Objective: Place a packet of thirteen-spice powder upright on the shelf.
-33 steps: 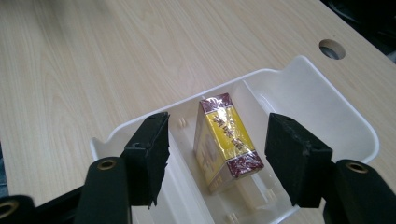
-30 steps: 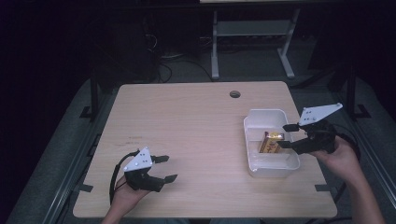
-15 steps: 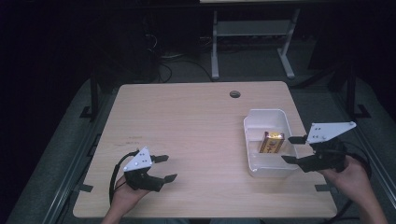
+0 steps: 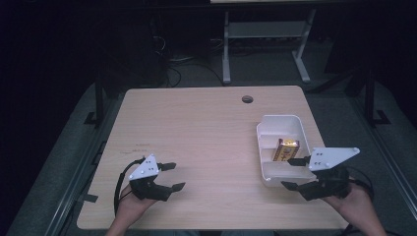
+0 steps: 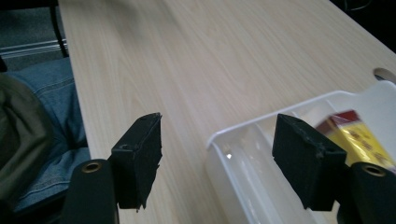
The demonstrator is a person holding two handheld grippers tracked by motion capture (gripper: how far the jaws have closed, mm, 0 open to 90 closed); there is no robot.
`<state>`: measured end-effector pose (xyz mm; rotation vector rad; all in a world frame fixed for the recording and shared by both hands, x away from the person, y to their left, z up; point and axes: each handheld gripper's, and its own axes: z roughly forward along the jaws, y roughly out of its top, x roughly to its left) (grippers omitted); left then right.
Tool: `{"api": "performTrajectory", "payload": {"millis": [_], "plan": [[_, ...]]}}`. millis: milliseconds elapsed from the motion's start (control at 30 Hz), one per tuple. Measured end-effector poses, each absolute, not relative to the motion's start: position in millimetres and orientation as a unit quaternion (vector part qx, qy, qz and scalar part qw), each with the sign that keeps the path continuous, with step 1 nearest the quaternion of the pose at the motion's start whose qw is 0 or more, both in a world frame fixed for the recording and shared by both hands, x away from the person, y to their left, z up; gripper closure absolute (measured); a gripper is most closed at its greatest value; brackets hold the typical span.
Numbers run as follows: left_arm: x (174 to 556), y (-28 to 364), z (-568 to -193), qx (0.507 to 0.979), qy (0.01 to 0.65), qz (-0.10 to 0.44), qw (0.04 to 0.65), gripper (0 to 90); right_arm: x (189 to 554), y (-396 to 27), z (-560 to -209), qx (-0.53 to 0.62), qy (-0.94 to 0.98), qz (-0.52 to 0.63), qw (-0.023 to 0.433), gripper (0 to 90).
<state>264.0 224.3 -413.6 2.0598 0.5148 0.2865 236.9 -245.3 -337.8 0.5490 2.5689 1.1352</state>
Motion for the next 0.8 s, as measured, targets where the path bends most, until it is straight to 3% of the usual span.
{"api": "performTrajectory", "payload": {"millis": [800], "plan": [[265, 228, -414, 0.844, 0.214, 0.122, 0.477, 26.3, 233, -179, -375, 0.146, 0.896, 0.409, 0.093, 30.7]]}}
